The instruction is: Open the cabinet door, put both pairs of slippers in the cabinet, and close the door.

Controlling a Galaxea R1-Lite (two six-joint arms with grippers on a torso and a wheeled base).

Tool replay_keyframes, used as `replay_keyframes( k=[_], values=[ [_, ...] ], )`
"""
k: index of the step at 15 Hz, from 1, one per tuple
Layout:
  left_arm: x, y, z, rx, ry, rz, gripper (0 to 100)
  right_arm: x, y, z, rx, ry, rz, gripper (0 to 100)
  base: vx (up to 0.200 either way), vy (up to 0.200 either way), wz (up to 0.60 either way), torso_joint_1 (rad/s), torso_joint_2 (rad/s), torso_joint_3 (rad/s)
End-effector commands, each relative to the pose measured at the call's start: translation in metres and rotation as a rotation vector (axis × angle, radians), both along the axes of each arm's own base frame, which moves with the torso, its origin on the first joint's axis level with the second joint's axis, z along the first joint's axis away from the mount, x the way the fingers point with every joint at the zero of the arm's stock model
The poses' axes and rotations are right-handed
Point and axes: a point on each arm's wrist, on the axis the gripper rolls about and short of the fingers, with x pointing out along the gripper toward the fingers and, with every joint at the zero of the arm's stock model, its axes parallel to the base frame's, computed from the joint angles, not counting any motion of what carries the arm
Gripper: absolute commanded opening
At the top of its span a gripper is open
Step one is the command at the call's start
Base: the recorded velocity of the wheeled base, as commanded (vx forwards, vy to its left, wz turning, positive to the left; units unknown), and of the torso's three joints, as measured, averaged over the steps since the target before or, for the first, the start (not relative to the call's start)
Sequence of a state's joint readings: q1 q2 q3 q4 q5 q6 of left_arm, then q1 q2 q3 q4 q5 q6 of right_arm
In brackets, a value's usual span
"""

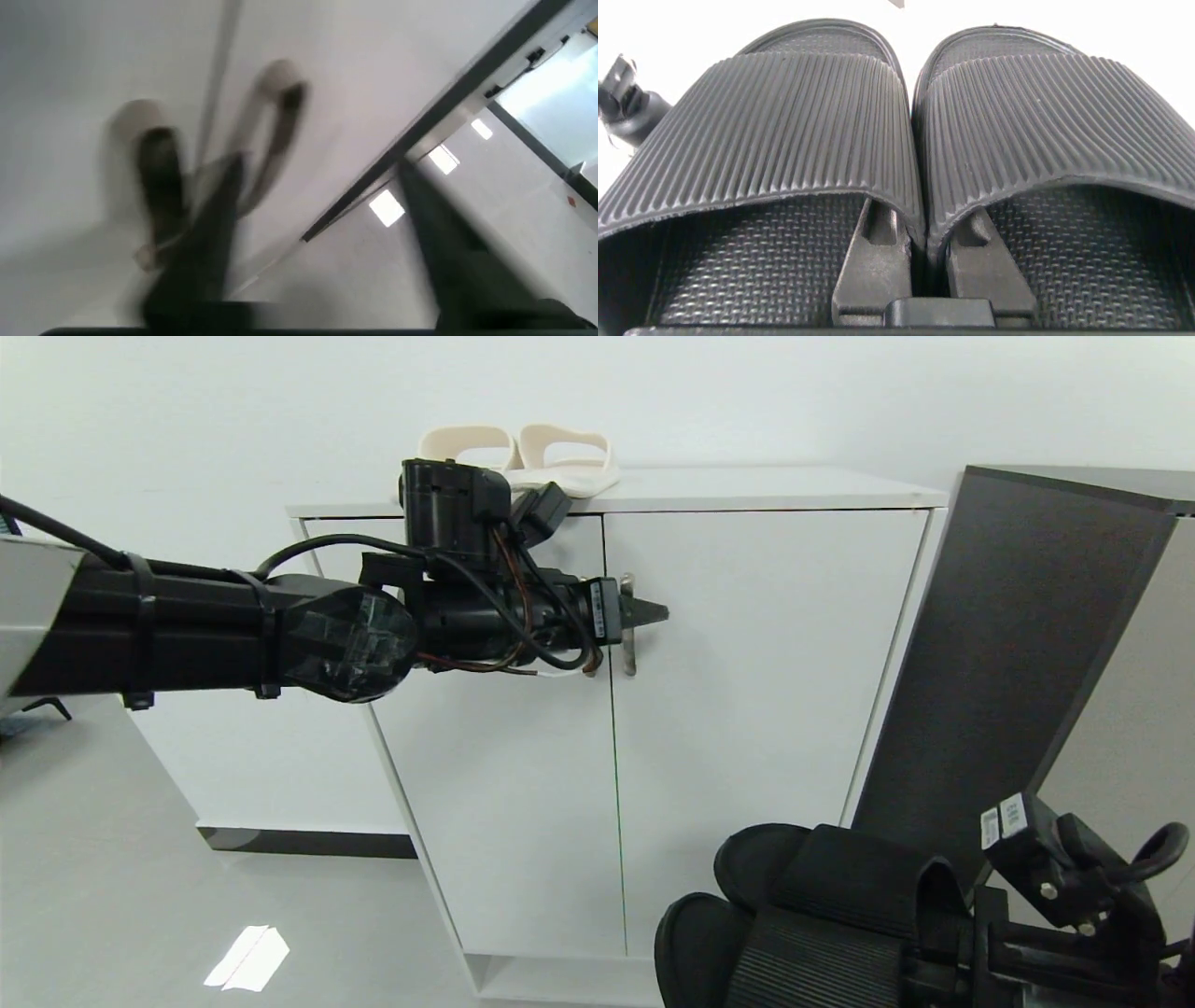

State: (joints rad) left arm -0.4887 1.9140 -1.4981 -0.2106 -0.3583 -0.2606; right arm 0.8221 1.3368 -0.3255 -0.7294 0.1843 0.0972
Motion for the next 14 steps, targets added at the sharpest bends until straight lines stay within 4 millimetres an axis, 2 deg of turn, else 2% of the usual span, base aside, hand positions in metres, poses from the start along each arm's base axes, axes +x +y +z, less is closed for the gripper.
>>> replay_keyframes(
  k=[1,3,6,10,14],
  values=[
    [-0.001,0.000,0.001,-0.002,-0.002,-0.006,0,-0.002,-0.002,-0.001,-0.004,-0.005,0.019,0,0.000,0.000,0.00,0.000,0.00,0.000],
    [-0.005,0.002,0.003,-0.003,-0.003,-0.006,0,-0.008,-0.006,0.001,0.016,-0.011,0.072,0,0.000,0.000,0.00,0.000,0.00,0.000],
    [-0.021,0.007,0.009,-0.005,-0.007,-0.013,0,-0.011,-0.009,0.002,0.030,-0.013,0.104,0,0.000,0.000,0.00,0.000,0.00,0.000],
    [-0.070,0.028,0.016,-0.008,-0.011,-0.032,0,-0.012,-0.009,0.002,0.032,-0.010,0.115,0,0.000,0.000,0.00,0.000,0.00,0.000],
    [-0.120,0.054,0.011,-0.031,-0.059,-0.041,0,-0.016,-0.013,0.001,0.042,-0.006,0.151,0,0.000,0.000,0.00,0.000,0.00,0.000]
  ],
)
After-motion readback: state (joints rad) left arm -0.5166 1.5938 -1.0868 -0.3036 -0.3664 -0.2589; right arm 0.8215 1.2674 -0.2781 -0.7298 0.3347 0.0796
